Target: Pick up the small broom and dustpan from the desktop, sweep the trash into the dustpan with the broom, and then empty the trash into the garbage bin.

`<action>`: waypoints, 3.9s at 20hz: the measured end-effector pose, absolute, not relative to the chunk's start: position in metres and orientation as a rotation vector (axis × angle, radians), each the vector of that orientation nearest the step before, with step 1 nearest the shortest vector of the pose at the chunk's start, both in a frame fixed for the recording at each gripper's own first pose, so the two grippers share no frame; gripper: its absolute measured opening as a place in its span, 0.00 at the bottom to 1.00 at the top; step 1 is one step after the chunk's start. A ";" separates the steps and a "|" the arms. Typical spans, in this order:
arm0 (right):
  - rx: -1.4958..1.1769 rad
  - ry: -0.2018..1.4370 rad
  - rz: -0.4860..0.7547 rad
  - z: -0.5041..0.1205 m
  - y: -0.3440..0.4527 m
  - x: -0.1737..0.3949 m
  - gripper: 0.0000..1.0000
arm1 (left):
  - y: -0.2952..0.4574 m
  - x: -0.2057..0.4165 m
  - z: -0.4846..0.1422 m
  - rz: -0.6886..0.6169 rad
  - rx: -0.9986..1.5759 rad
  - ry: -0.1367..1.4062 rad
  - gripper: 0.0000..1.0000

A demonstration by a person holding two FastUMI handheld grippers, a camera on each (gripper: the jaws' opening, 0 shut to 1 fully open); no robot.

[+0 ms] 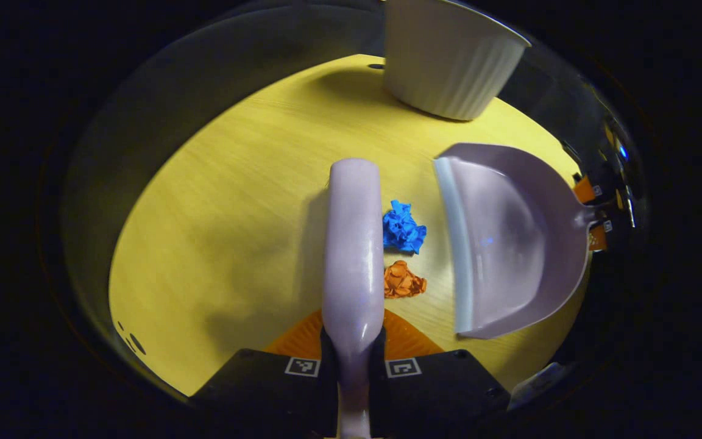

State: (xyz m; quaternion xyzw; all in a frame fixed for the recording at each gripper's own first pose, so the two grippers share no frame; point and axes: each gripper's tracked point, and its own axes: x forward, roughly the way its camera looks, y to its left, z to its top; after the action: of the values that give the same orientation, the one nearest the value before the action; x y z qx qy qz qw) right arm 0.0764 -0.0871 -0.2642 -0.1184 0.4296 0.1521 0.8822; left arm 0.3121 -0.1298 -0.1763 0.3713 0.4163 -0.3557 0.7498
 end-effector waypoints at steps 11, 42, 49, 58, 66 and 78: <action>-0.265 0.840 0.324 -0.268 -0.089 0.080 0.36 | -0.183 0.211 -0.203 -0.871 0.671 0.966 0.24; -0.049 0.644 0.199 -0.167 -0.119 0.068 0.36 | 0.042 0.067 -0.277 -0.273 -0.030 0.724 0.24; 0.001 0.666 0.036 -0.167 -0.124 0.071 0.36 | 0.066 0.082 -0.260 -0.202 -0.047 0.702 0.24; -0.097 0.704 -0.238 -0.174 -0.136 0.068 0.32 | 0.080 0.105 -0.248 -0.151 -0.055 0.711 0.24; -0.486 0.668 -0.315 -0.171 -0.144 0.066 0.36 | 0.054 0.105 -0.241 -0.173 -0.034 0.717 0.25; -1.084 0.520 -0.396 -0.146 -0.154 0.074 0.36 | 0.027 0.089 -0.230 -0.171 -0.031 0.697 0.25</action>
State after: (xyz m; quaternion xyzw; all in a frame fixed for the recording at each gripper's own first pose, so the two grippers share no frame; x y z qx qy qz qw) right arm 0.0738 -0.1537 -0.1465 -0.5064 0.2428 -0.1850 0.8065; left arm 0.0894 0.0272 -0.2297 -0.0152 0.3411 -0.0837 0.9362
